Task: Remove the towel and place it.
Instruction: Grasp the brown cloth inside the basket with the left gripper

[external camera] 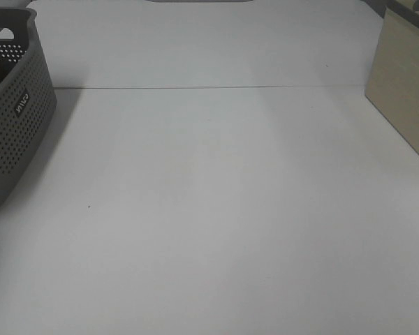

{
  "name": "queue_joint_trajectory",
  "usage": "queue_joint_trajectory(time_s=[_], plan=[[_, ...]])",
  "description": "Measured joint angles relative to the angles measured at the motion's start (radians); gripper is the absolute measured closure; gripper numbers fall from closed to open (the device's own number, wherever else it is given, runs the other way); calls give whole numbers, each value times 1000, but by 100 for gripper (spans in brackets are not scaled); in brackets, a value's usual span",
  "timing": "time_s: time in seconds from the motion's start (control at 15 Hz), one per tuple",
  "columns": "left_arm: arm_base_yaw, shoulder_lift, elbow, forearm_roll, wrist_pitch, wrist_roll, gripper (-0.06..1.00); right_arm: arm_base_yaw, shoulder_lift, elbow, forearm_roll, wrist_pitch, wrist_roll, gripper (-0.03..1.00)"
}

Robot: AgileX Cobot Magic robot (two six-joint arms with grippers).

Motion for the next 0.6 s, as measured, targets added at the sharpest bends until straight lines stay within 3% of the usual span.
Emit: queue_joint_trajectory(time_s=[0.27, 0.6], plan=[[-132, -211, 0, 26, 2, -5, 94, 0, 0, 0, 0, 0, 0, 29], [-354, -443, 0, 186, -53, -30, 94, 0, 0, 0, 0, 0, 0, 29]])
